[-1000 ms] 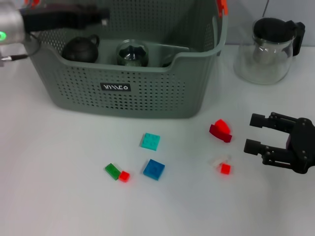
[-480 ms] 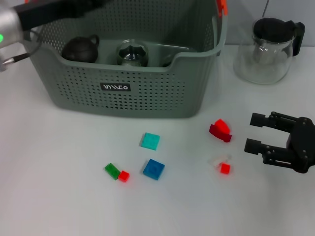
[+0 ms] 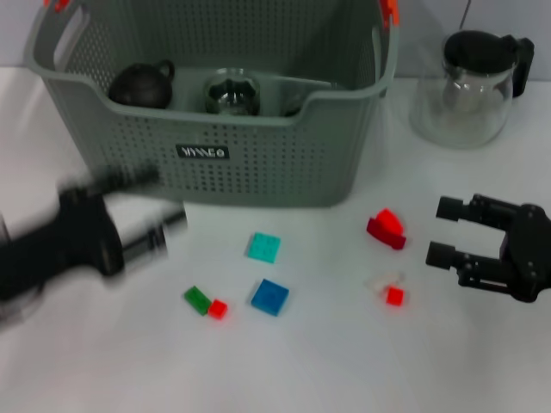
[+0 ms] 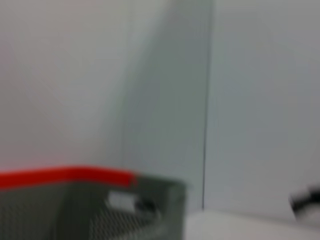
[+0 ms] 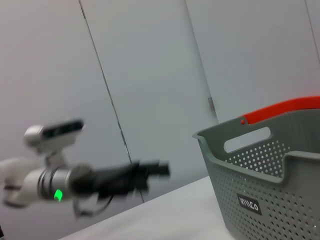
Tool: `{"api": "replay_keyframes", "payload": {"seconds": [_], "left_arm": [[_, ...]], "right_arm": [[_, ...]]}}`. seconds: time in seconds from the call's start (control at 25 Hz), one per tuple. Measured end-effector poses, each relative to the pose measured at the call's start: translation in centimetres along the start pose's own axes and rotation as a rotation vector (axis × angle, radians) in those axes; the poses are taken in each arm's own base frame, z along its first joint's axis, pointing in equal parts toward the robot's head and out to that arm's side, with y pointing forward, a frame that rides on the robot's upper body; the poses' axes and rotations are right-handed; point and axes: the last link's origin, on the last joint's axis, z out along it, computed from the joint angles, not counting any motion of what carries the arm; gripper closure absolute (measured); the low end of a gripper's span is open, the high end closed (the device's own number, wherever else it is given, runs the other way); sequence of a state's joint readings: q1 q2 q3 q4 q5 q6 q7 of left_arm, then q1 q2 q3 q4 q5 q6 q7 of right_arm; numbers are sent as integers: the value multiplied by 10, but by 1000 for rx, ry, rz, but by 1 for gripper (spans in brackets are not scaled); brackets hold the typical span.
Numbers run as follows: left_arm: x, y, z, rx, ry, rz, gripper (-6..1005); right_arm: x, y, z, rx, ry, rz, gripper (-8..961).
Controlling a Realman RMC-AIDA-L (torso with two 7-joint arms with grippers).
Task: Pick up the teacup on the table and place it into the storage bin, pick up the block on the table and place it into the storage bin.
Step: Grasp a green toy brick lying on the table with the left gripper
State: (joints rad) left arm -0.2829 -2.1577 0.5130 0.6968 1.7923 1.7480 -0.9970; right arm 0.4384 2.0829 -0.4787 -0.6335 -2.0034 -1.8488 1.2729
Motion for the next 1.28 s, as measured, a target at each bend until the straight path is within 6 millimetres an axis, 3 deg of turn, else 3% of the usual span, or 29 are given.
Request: {"api": "replay_keyframes", "payload": {"seconds": [0.16,0.24,0.44,0.88,1.28], "left_arm": [[-41,41,-5,1,-13,62,393],[-54,50,-4,-1,-40,66,393],[-79,49,7,12,-182,-11,394],[-99,40,10,88,-305,-17,396],[-101,36,15,111,-311,21,397]], "right_arm": [[0,0,1,0,0,3,163],[0,0,0,0,0,5,163],[-1,0,1,-3,-1,5,163],[1,1,-3,8,-9,11,162],[1,1,-4,9,-8,11,162]]}}
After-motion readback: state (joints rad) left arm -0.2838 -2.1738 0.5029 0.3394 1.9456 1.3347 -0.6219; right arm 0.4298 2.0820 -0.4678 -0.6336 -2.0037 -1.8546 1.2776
